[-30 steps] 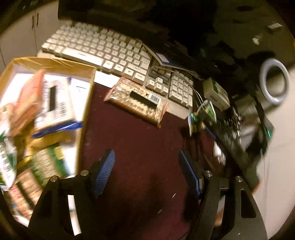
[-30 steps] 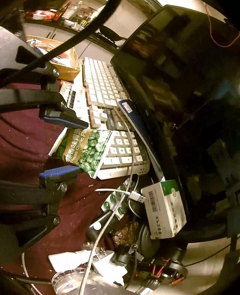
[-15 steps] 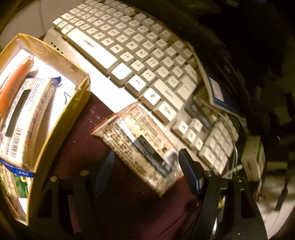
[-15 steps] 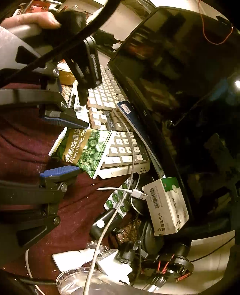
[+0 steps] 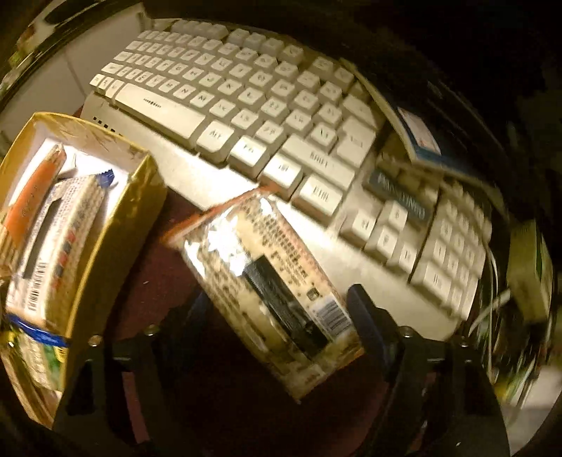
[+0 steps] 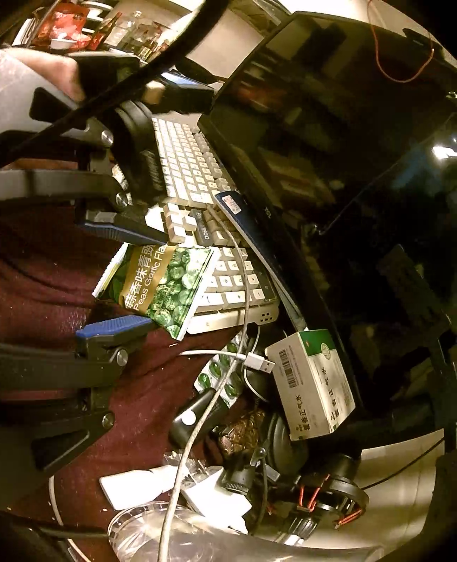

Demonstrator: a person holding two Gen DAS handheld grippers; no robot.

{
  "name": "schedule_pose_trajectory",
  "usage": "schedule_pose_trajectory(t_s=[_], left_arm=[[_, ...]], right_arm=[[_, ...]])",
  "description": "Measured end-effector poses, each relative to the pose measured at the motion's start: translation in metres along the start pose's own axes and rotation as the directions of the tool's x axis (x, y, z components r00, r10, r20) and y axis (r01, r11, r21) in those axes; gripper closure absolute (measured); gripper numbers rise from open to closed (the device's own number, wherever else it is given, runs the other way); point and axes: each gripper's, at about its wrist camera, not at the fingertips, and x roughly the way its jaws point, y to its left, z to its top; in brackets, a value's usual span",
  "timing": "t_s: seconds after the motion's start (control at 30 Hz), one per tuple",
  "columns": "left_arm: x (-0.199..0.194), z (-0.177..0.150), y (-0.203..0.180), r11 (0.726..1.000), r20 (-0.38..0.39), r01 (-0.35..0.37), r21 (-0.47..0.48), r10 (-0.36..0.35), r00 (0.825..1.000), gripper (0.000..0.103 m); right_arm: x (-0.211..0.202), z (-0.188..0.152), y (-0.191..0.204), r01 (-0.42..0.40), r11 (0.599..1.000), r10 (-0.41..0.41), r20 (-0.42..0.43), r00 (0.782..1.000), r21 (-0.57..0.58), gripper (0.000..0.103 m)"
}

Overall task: Organize snacks
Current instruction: 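Grasp the long barcoded cracker pack with the left tool while the right tool holds the pea packet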

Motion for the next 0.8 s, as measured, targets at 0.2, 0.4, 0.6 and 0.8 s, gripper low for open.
schedule_pose_trajectory(t_s=[0.2,0.4,0.6,0.8], left_arm=[[-0.018,-0.046,0.022,0.961,-0.048,0.037,0.273,-0.025,0.999,0.035],[-0.043,-0.119,0.042,0.852,-0.101,0.124,0.509,-0.084,0.991,0.031],[-0.05,-0.139,0.055,0.89,-0.043,0.053,0.452,-0.037,0.998,0.021],[-0.058,-0.16,0.067,0.918,0.016,0.02,0.397,-0.029,0.999,0.031]], right_arm=[[-0.001,0.0,0.001,-0.003,1.0,0.003,0.006,1.0,0.0,0.065],[0.001,-0.003,0.004,0.0,1.0,0.0,-0.002,1.0,-0.009,0.065],[0.007,-0.006,0.016,-0.03,0.997,0.029,-0.014,0.999,-0.069,0.065],[0.016,-0.011,0.021,-0.034,0.995,0.03,-0.039,0.999,-0.095,0.065]])
